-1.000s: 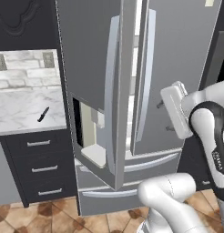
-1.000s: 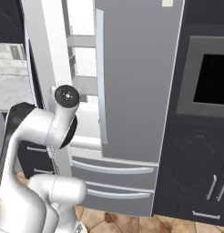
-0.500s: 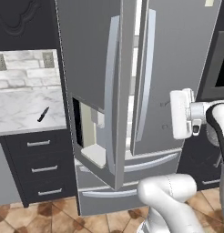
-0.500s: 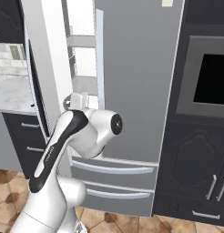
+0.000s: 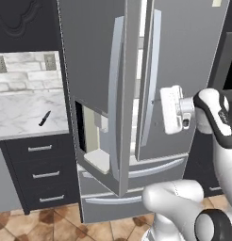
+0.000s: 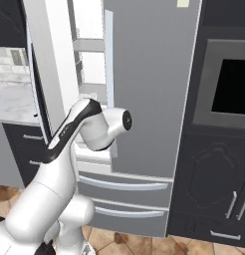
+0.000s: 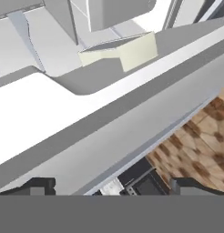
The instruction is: Retrieve the butter from the fridge and place it on a plate on the dining table. Then retrieve the butter knife by the fridge and place it near the plate.
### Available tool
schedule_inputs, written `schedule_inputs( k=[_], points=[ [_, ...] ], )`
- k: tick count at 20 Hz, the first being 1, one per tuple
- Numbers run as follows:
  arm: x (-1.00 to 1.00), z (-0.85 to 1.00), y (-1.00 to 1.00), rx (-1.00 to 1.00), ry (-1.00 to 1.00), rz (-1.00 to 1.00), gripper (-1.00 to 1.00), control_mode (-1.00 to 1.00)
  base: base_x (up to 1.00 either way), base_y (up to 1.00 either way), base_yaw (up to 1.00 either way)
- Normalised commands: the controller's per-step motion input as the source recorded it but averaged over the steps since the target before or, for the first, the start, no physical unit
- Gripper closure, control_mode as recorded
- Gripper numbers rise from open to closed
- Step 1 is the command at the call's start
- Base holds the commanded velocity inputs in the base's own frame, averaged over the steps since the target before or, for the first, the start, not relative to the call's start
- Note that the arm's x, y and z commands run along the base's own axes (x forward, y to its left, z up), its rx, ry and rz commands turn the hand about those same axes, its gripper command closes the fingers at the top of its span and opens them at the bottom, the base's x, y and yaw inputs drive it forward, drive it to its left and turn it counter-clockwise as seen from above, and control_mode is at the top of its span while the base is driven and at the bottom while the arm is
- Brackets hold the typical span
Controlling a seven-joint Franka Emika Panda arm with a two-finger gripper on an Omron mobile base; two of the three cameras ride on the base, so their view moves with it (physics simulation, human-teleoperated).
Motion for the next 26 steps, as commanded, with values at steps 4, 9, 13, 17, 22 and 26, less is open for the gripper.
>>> schedule_inputs(
  k=[4,9,13,17,22,26],
  points=[
    [0.4,0.0,0.3,0.0,0.0,0.0,-1.0,-1.0,0.0,0.0,0.0],
    [0.34,0.0,0.09,0.04,-0.03,0.0,-1.0,-1.0,0.0,0.0,0.0],
    [0.17,0.0,0.11,0.06,-0.07,0.0,-1.0,-1.0,0.0,0.0,0.0],
    [0.21,0.0,0.23,0.06,-0.04,0.0,-1.0,-1.0,0.0,0.0,0.0],
    [0.14,0.0,0.25,0.02,0.0,0.0,-1.0,-1.0,0.0,0.0,0.0],
    [0.03,0.0,0.29,0.0,0.0,0.0,-1.0,-1.0,0.0,0.0,0.0]
  ],
)
